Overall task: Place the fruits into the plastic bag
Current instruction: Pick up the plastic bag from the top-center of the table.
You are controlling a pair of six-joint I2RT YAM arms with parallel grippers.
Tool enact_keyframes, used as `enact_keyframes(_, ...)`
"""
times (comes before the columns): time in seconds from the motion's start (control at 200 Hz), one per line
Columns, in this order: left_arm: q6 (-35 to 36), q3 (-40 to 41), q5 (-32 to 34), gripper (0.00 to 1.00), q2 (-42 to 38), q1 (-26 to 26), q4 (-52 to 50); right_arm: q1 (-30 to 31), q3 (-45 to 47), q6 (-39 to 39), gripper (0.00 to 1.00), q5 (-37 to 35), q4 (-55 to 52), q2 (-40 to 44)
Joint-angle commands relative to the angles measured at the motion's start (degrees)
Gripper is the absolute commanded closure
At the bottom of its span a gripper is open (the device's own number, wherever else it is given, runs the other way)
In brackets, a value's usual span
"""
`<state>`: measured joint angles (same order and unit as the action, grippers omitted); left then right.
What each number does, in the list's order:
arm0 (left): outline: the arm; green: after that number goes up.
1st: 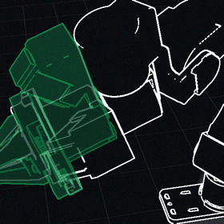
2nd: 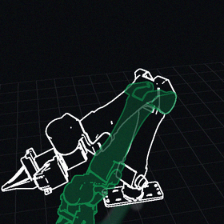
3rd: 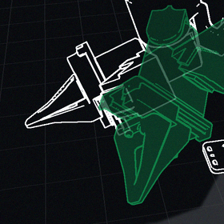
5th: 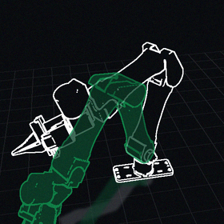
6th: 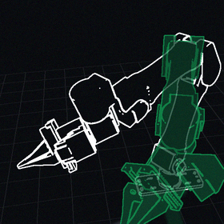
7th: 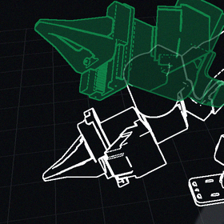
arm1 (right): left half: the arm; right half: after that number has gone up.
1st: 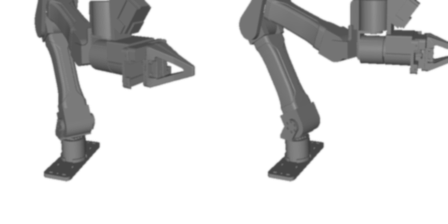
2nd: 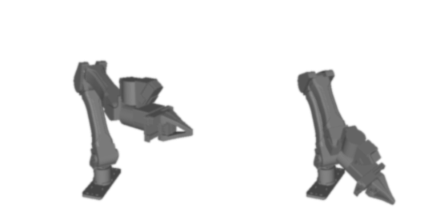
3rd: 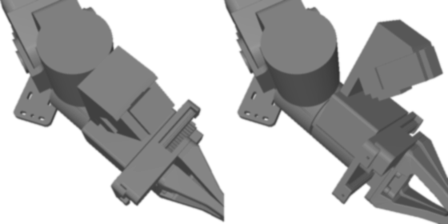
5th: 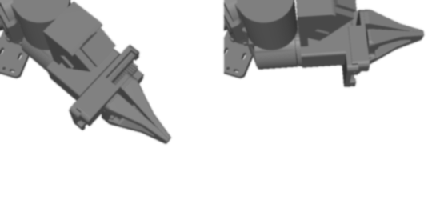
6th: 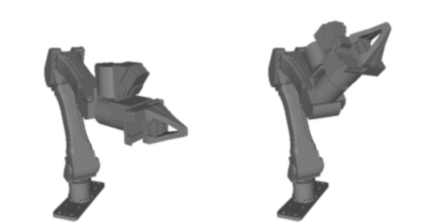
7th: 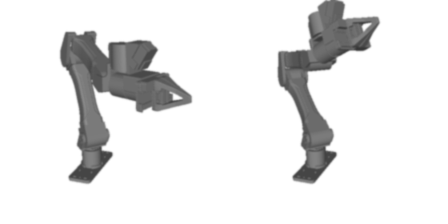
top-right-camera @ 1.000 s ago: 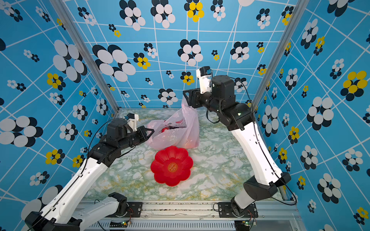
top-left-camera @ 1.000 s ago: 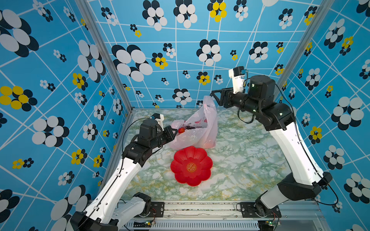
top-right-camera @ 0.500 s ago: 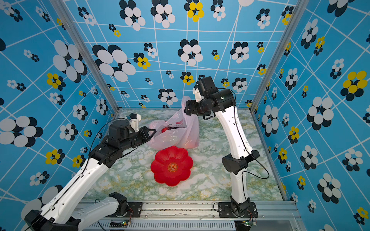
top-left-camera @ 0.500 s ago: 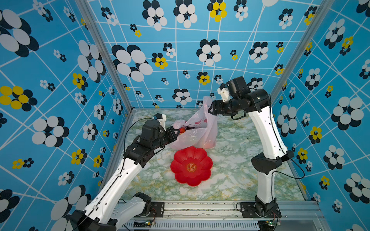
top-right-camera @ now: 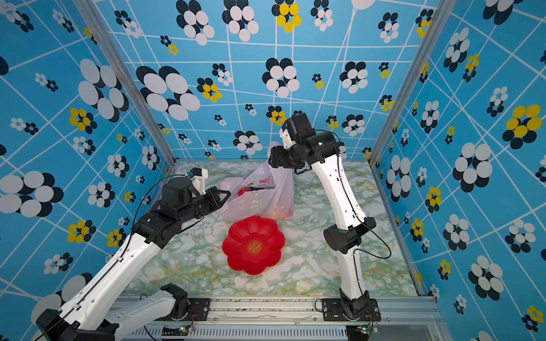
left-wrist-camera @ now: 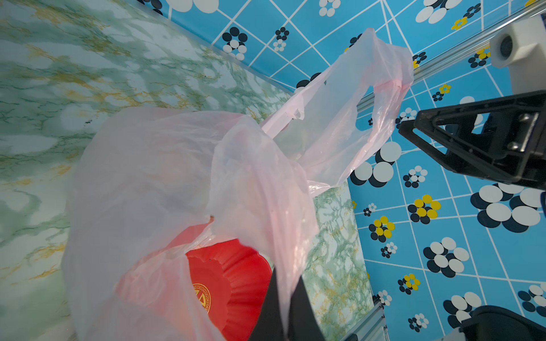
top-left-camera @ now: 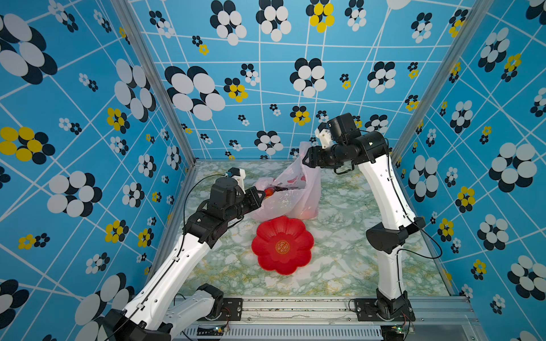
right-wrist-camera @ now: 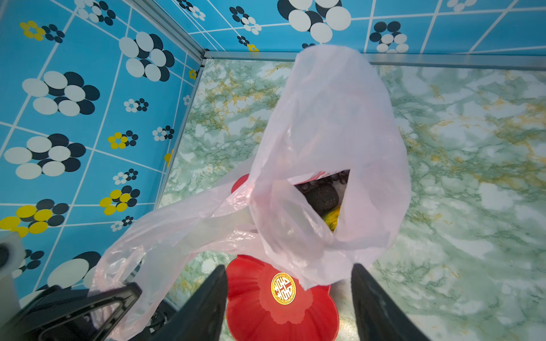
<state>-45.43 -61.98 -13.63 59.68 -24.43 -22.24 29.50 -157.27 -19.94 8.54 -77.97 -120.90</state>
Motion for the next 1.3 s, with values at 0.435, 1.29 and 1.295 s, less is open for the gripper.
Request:
enact_keyframes(0.435, 1.9, -3.1, -0.4, 1.00, 2.9, -0.1, -0.1, 1.2, -2.0, 3.1, 0.41, 1.0, 10.4, -7.0)
enact_keyframes(1.29, 2.9, -2.4, -4.0, 1.00, 1.2, 4.4, -1.8, 4.9, -2.3, 11.7, 0.35, -8.6, 14.6, -10.6)
enact_keyframes(1.295, 2.9, -2.4, -4.0, 1.00, 1.2, 4.4, -1.8, 4.9, -2.4, 11.7, 0.35, -8.6, 14.7, -10.7)
